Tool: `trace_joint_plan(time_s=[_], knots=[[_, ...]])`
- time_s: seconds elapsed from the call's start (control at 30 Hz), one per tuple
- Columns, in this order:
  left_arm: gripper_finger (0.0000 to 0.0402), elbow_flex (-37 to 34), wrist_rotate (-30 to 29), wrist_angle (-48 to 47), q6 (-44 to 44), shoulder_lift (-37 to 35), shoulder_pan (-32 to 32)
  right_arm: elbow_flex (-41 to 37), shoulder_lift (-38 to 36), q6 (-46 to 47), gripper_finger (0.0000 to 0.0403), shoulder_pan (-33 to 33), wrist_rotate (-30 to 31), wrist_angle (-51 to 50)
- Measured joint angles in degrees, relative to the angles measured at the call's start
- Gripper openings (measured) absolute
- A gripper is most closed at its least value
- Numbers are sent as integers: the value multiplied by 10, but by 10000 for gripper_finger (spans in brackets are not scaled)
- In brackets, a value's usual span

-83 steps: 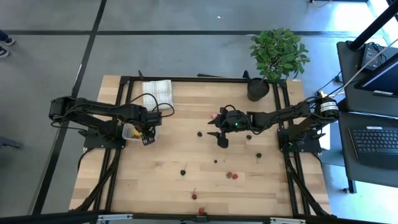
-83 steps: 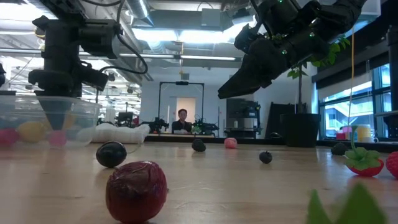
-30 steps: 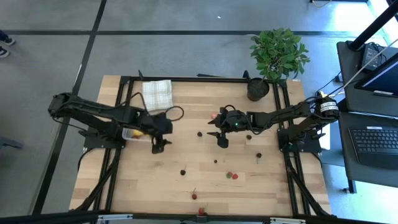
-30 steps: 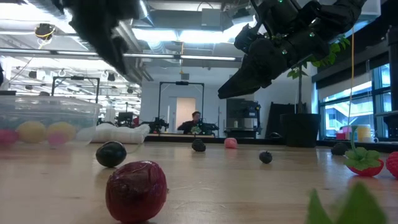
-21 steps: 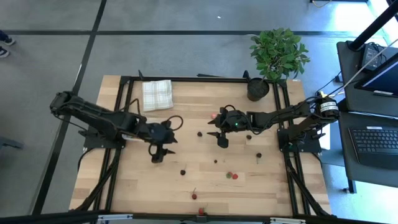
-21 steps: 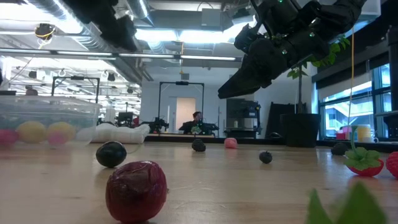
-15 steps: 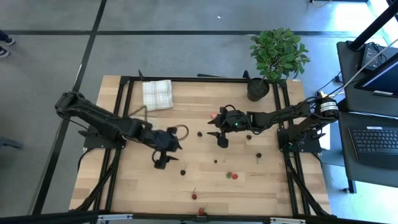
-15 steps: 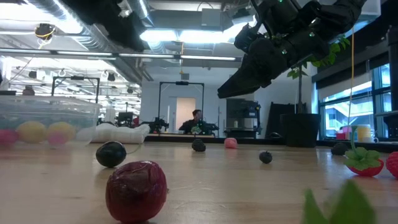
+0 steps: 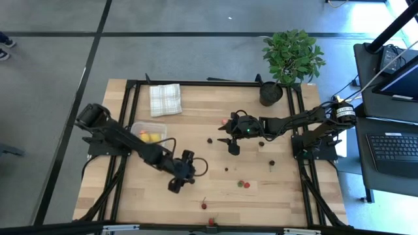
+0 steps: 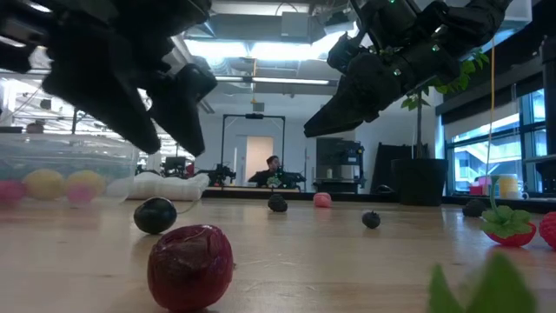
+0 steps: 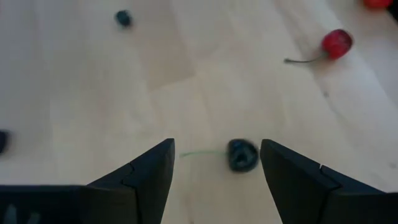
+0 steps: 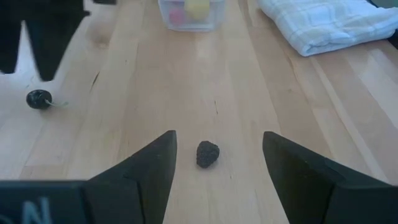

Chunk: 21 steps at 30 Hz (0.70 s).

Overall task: Pick and placing Produce into tupperware
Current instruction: Put the left black cherry into the transparent bin

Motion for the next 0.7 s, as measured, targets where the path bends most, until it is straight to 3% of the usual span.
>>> trace_joint_plan(time_s=[0.2,0.7], knots=[[231,0,-8,49,-53,14,-27,0,0,0,240,0,0,0],[231,0,-33,67,-55,75,-37,0,0,2,240,0,0,-1]])
